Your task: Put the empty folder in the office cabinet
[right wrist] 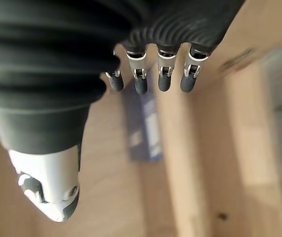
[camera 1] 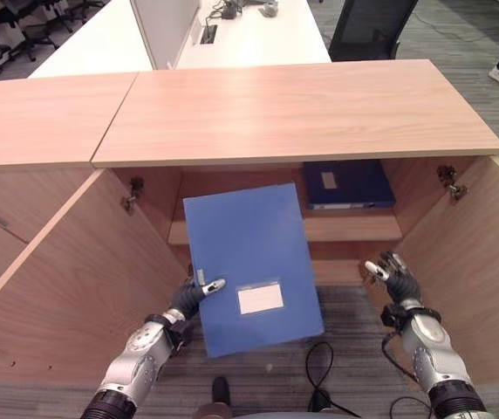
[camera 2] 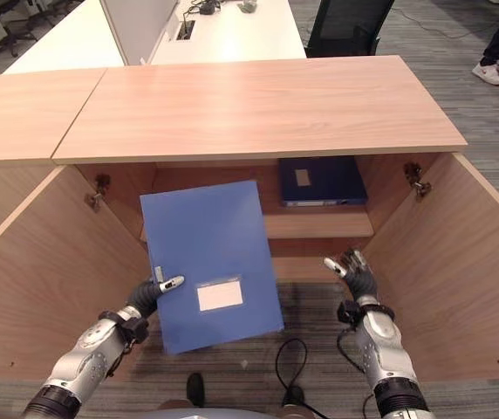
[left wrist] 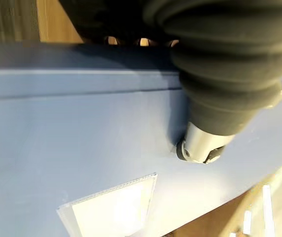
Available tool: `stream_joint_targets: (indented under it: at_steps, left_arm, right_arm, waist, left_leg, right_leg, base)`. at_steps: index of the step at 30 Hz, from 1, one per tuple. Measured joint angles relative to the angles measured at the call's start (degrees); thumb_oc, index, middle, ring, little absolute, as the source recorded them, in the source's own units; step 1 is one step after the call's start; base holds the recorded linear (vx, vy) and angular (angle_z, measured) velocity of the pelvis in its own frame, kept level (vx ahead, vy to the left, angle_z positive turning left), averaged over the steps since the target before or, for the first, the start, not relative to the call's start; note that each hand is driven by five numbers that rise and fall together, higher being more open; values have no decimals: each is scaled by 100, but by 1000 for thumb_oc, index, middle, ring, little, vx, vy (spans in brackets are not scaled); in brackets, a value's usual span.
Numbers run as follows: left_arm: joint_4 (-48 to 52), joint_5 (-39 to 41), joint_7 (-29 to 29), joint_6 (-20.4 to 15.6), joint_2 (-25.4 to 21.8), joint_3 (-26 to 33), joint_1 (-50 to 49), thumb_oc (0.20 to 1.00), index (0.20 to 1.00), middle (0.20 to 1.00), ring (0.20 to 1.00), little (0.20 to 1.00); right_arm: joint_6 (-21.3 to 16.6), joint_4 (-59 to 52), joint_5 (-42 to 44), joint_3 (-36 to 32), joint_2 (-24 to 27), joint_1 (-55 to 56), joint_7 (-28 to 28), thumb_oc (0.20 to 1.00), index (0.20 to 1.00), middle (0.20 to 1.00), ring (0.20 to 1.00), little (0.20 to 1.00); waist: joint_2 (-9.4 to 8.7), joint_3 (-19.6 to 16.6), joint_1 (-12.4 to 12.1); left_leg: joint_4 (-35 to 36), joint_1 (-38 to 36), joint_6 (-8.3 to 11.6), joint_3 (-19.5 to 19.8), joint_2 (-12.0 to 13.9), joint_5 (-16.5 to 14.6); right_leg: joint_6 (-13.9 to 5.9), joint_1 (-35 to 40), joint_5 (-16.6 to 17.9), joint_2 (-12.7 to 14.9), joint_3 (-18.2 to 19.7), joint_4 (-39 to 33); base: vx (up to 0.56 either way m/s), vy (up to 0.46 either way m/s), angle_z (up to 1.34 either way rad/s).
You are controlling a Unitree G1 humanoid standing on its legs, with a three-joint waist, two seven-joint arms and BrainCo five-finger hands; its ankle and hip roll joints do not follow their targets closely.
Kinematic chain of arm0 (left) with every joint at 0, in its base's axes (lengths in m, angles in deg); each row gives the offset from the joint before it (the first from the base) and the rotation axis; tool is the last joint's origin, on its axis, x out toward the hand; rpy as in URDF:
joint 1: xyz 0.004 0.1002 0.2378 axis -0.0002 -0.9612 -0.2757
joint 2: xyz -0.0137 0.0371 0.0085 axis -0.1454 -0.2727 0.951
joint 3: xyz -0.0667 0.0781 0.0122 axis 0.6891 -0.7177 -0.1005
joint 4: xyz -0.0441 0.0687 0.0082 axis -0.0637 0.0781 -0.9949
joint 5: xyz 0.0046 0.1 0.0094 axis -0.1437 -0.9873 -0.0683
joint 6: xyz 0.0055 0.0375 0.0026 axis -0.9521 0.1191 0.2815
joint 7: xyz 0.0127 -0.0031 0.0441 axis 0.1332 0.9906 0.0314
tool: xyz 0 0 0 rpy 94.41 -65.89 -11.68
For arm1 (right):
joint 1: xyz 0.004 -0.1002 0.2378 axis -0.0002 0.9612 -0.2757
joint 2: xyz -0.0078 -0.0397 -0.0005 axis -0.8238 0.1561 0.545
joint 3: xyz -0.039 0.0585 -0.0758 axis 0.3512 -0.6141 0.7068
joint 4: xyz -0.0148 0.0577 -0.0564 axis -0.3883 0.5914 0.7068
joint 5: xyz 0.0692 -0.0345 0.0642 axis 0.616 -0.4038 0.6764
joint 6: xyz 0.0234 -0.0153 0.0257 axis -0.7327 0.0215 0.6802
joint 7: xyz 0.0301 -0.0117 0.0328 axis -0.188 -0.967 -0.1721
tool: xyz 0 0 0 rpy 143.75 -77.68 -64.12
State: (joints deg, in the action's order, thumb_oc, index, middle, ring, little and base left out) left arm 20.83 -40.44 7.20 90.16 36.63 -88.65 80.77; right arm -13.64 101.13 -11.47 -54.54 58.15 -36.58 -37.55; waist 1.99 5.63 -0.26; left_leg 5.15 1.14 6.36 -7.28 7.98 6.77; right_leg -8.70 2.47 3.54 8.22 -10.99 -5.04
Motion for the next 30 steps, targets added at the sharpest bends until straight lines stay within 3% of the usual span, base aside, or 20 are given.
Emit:
stream_joint_targets:
  at_steps: [6, 11, 19, 30]
  left_arm:
    - [-874, -340, -119, 17, 124, -30, 24, 200, 200, 200, 200, 200]
    - [-1354, -676, -507, -23, 614, -49, 206, 200, 200, 200, 200, 200]
    - [-2202, -635, -1284, -145, 1194, -53, 1266, 200, 200, 200, 200, 200]
    - [-3081, -349, -1965, -504, 1350, 23, 2544, 200, 200, 200, 200, 200]
  right_arm:
    - [89, 1385, -222, -68, -47, 99, -130, 1000, 1000, 1000, 1000, 1000]
    - [288, 2429, -286, 142, -243, 95, -161, 1000, 1000, 1000, 1000, 1000]
    - [265, 3177, -391, 410, -367, -135, -312, 1000, 1000, 1000, 1000, 1000]
    - [243, 3446, -674, 1077, -499, -575, -384, 1000, 1000, 1000, 1000, 1000]
  waist:
    - [5, 18, 68]
    - [35, 124, 156]
    - [-40, 445, 305]
    - [-269, 662, 369]
  left_leg:
    - [-1, 45, -2, -7, 1, 3]
    - [-1, 241, -11, -24, 3, 47]
    - [-4, 667, -7, -76, 74, 123]
    - [-6, 892, 17, -65, 195, 140]
  right_leg:
    - [-3, -58, -2, -2, 15, 2]
    - [1, -280, -5, -2, 53, 39]
    - [22, -861, -11, -48, 129, 250]
    - [119, -1182, -102, -167, 118, 478]
  base:
    - [-17, -15, -1]
    - [-48, -19, -3]
    - [-33, -22, -5]
    - [-3, -5, -1]
